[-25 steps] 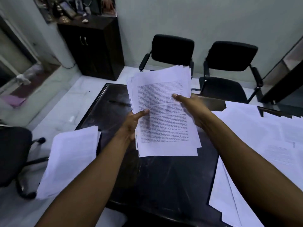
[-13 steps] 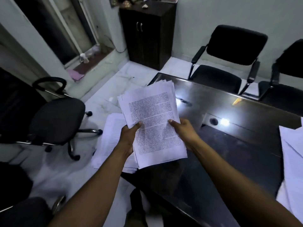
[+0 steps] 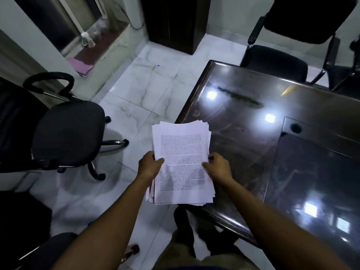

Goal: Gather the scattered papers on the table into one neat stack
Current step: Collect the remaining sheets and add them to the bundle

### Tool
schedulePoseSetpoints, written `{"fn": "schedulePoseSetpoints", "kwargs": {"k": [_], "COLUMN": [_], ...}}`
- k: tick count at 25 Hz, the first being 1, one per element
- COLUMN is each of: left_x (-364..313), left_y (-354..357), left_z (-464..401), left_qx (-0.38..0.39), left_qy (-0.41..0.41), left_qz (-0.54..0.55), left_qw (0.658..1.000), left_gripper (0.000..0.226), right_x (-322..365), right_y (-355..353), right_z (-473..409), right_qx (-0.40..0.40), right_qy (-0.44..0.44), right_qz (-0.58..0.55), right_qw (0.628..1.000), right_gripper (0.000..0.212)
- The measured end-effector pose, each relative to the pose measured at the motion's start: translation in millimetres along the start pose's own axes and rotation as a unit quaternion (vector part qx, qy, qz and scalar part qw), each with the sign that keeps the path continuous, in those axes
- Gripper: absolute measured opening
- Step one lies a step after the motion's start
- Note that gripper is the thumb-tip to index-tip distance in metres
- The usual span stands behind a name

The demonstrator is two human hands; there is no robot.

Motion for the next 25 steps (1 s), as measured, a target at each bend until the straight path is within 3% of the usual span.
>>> {"fn": "schedulePoseSetpoints", "kwargs": {"k": [6,12,15,17,19,22,25], "left_x": [-12,-35,-33,-18,6,13,1], "left_y": [-21,2,10,-4,-12,4,14], "left_z": [-31,-63,-66,-70,-67,-47,-28], "left_qx": [0.003,0.078,0.094,0.064,0.049,0.05,-0.023], "left_qy": [0.008,0.01,-0.025,-0.054,-0.085,-0.037,0.016], "left_qz": [0.005,0.016,0.009,0.023,0.058,0.075,0.062], "left_qw": [1.0,0.997,0.995,0.996,0.993,0.995,0.998], "left_gripper": [0.073,0.071,0.091,0.097,0.087,0.041,0.036], "right_x": [17,45,43,27,10,0,-4], "right_y": [-17,-4,-3,-12,-14,3,10], "right_z": [-15,-50,-56,-55,-49,-36,-25], "right_qx": [-0.065,-0.06,-0.055,-0.066,-0.061,-0.029,-0.029], "right_qy": [-0.02,-0.007,0.006,0.042,0.08,0.083,0.058], "right_qz": [0.021,0.07,0.092,0.064,0.047,0.018,-0.031], "right_qw": [0.998,0.996,0.994,0.995,0.994,0.996,0.997], "right_gripper": [0.036,0.06,0.064,0.064,0.056,0.045,0.04]}}
Point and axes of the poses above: each hand's wrist, its own z-axis away from the middle knuckle, its own y-axis out of the palm, x = y × z, the point moved 10 cm from there along -z, towards the middle knuckle, and after that the axes turned 9 degrees about x, right-handed, at the moved point
